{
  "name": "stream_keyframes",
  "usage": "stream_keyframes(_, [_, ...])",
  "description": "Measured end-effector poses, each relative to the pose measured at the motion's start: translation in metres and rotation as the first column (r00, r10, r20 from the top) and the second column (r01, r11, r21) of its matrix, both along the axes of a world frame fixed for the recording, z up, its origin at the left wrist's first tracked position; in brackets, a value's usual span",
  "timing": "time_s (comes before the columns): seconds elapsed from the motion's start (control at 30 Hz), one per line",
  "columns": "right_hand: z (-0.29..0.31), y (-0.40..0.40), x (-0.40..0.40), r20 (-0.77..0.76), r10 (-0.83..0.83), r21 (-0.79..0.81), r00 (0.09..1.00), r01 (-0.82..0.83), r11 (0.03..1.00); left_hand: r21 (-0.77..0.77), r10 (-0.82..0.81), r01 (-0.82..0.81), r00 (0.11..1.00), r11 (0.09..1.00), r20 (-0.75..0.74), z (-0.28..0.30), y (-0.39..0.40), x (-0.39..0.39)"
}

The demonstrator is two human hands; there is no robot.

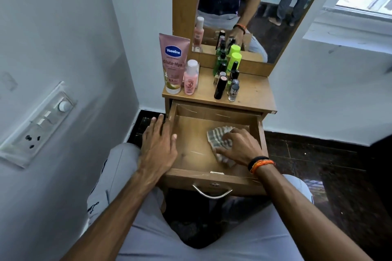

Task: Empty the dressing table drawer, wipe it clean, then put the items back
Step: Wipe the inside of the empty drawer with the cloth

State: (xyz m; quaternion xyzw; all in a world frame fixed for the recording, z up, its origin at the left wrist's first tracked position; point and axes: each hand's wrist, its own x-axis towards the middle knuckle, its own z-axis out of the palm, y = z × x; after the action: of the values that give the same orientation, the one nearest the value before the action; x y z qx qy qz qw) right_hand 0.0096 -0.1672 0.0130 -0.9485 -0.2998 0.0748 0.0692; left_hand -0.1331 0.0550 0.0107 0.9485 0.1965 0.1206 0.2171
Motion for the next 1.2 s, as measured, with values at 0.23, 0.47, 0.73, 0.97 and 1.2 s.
stream_keyframes(0.23, [-0.026, 0.016, 0.017, -0.098, 0.054, -0.106, 0.994, -0.064, 0.992, -0.224, 0.072, -0.073, 0.997, 0.972, -0.011, 0.002, 0.002, -0.002])
stream_keyframes(0.47, [-0.03, 0.079, 0.01, -0.035, 0.225, 0.006, 0.974, -0.225, 0.974, -0.175, 0.065, -0.067, 0.998, 0.982, -0.022, 0.0, 0.0, -0.005])
stream_keyframes(0.73, [-0.017, 0.063, -0.022, -0.289, 0.487, 0.044, 0.824, -0.496, 0.867, -0.175, 0.041, -0.044, 0.999, 0.984, -0.016, 0.0, 0.0, -0.006])
stream_keyframes(0.97, [-0.009, -0.005, 0.042, -0.183, 0.312, -0.11, 0.932, -0.335, 0.936, -0.152, 0.047, -0.047, 0.999, 0.987, -0.006, -0.001, 0.0, -0.005])
stream_keyframes(1.2, [-0.021, 0.091, 0.003, -0.141, 0.293, 0.108, 0.946, -0.28, 0.954, -0.135, 0.041, -0.042, 0.999, 0.99, -0.011, 0.001, -0.001, -0.005])
